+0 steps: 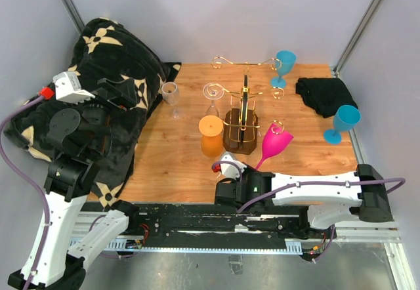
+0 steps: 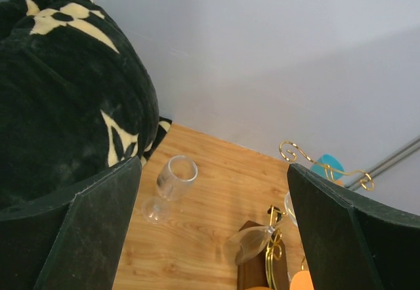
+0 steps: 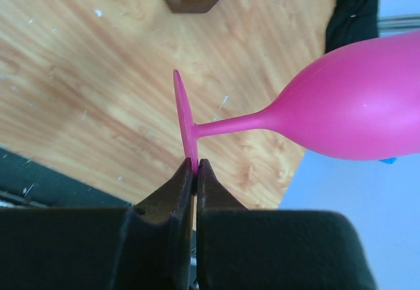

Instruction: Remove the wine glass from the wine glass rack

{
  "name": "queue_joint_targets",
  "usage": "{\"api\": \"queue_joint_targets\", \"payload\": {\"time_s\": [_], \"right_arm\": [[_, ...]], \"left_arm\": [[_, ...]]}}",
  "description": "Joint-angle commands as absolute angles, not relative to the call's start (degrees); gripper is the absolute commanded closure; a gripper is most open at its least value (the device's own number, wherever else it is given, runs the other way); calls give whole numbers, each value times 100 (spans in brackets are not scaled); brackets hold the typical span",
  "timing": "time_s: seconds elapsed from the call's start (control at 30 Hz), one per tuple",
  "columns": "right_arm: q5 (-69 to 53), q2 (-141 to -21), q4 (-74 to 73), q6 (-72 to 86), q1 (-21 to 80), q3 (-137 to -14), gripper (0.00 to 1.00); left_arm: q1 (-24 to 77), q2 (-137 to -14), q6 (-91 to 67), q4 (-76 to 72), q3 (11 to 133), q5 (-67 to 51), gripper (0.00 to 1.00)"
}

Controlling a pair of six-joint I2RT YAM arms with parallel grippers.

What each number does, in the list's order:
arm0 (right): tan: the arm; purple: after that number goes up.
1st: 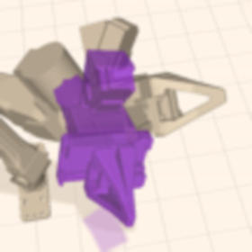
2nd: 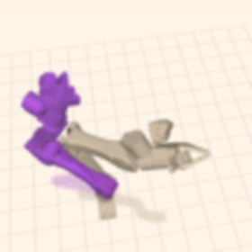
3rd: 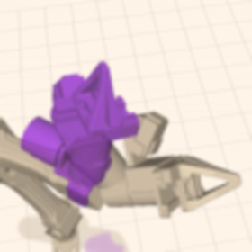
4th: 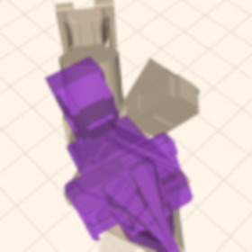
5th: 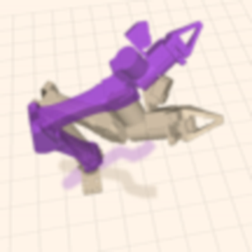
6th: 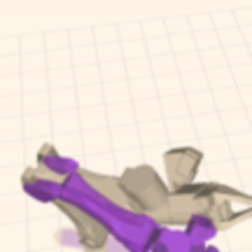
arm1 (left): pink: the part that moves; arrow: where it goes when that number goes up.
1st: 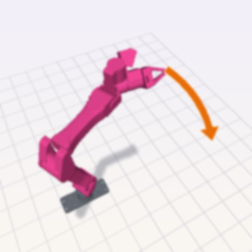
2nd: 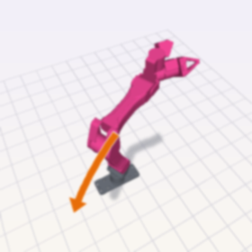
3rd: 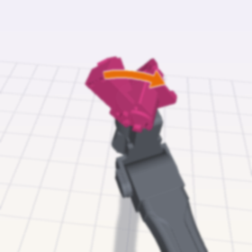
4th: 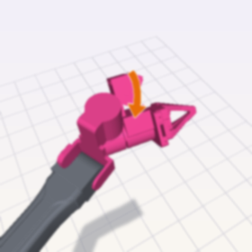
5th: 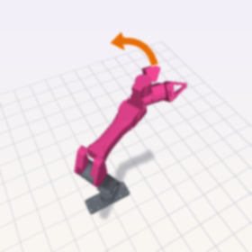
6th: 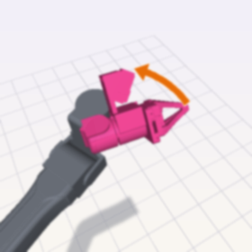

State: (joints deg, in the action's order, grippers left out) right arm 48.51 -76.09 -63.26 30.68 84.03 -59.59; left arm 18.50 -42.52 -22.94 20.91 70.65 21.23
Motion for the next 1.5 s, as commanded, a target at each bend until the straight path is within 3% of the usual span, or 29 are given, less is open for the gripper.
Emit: {"api": "queue_joint_targets", "payload": {"time_s": [0.0, 0.2, 0.4, 0.6, 0.87, 1.47], "right_arm": [[5986, -7549, -6277, 2691, 8435, -5860, 99], [5749, -8223, -6054, 2765, 8296, -5974, 99], [5802, -9480, -6633, 4139, 8418, -6233, 99], [5793, -9911, -6594, 4800, 8610, -5885, 99], [6268, -11113, -8101, 6330, 8732, -6738, 99], [6269, -12577, -7358, 7148, 8716, -6477, 99]], "left_arm": [[1831, -4219, -2157, 2090, 7147, 2277, 0], [1832, -4175, -2230, 2007, 7063, 2208, 0], [1829, -4125, -2187, 1986, 7065, 2211, 0], [1832, -4066, -1983, 1975, 7059, 2286, 0], [1828, -4108, -2021, 1837, 6902, 2127, 0], [1829, -4070, -2030, 1572, 6661, 2062, 0]]}}
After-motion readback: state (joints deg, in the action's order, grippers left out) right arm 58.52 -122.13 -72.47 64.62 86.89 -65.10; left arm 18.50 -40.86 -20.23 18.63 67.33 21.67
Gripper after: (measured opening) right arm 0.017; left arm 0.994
